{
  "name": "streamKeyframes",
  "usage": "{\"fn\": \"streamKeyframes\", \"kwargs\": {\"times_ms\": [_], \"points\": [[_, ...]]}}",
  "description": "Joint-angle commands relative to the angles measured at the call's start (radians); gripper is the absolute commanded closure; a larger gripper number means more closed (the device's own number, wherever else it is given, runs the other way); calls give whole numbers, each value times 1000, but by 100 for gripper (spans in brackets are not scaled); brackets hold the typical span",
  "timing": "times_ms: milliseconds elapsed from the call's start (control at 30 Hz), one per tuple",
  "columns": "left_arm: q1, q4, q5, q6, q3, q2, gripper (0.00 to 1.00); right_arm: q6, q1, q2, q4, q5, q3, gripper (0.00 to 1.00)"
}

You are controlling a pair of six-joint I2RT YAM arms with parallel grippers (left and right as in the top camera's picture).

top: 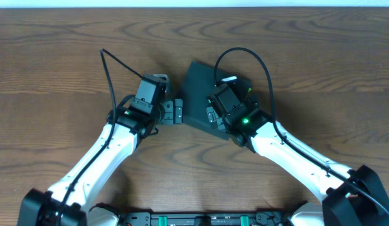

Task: Pack container
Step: 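Push the closed box with both grippers to straighten it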

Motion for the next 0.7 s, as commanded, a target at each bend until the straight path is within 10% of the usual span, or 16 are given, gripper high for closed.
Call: {"fn": "streamKeyframes", "kwargs": {"times_ms": [0, 667], "points": [[2, 32, -55, -40, -3, 65, 5, 3, -5, 33, -19, -19, -10, 1], [1, -34, -89, -79, 56, 60, 5, 99, -5, -11, -67, -19, 12, 1]]}}
